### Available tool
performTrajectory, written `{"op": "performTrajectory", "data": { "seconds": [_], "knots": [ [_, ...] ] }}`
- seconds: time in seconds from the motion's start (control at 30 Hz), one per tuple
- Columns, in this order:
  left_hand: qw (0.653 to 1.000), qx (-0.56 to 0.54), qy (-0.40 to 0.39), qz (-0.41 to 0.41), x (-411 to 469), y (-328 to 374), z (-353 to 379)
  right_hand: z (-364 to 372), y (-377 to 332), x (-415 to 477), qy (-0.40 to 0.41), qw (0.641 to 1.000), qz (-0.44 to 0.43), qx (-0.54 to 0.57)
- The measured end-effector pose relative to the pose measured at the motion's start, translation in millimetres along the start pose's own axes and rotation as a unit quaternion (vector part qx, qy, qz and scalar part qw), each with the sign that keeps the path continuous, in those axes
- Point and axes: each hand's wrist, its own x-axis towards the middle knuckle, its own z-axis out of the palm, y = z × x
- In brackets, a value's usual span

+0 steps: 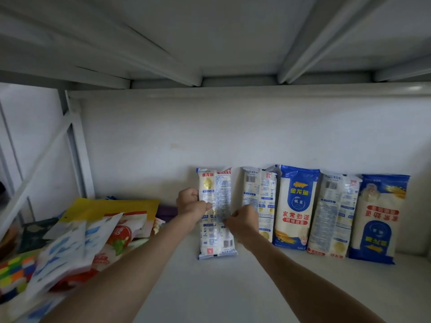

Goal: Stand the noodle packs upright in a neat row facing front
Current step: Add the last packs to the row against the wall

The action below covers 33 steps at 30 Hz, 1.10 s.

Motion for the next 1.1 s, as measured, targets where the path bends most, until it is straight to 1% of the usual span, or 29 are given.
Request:
{"op": "performTrajectory", "data": {
  "seconds": [0.17, 0.3, 0.47, 0.6, 0.67, 0.77, 0.83, 0.87, 0.9, 0.97, 1.0, 1.03, 1.07, 1.1],
  "knots": [
    [0.999, -0.012, 0.009, 0.038, 6, 2, 21, 5, 2, 12, 0.041, 0.999, 0.018, 0.018],
    [0.997, -0.015, 0.005, 0.074, 11, -3, 33, 10, 5, 16, 0.068, 0.997, 0.032, 0.001],
    [0.993, -0.048, 0.006, 0.112, 19, -18, 42, 16, 10, 20, 0.091, 0.996, 0.014, -0.009],
    [0.988, -0.051, -0.022, 0.142, 22, -29, 42, 18, 17, 21, 0.083, 0.995, -0.011, -0.062],
    [0.987, -0.036, -0.034, 0.151, 23, -33, 43, 15, 20, 21, 0.072, 0.995, -0.022, -0.070],
    [0.989, 0.003, -0.042, 0.144, 23, -40, 44, -3, 26, 14, 0.049, 0.996, -0.020, -0.073],
    [0.990, 0.008, -0.044, 0.133, 19, -45, 44, -24, 33, 8, 0.047, 0.997, -0.027, -0.060],
    [0.991, 0.009, -0.033, 0.130, 15, -48, 44, -37, 39, 5, 0.050, 0.997, -0.034, -0.052],
    [0.991, 0.017, -0.002, 0.133, 9, -48, 43, -52, 44, 3, 0.056, 0.997, -0.041, -0.045],
    [0.984, 0.045, 0.086, 0.150, -4, -48, 41, -84, 57, -1, 0.087, 0.995, -0.045, -0.025],
    [0.978, 0.043, 0.117, 0.167, -12, -45, 41, -102, 65, -2, 0.109, 0.993, -0.042, -0.005],
    [0.974, 0.027, 0.128, 0.186, -22, -39, 43, -119, 73, -1, 0.131, 0.990, -0.040, 0.018],
    [0.972, 0.008, 0.120, 0.199, -32, -34, 48, -136, 80, 0, 0.152, 0.987, -0.037, 0.038],
    [0.974, -0.014, 0.094, 0.206, -42, -27, 54, -151, 88, 3, 0.172, 0.983, -0.031, 0.051]
  ]
}}
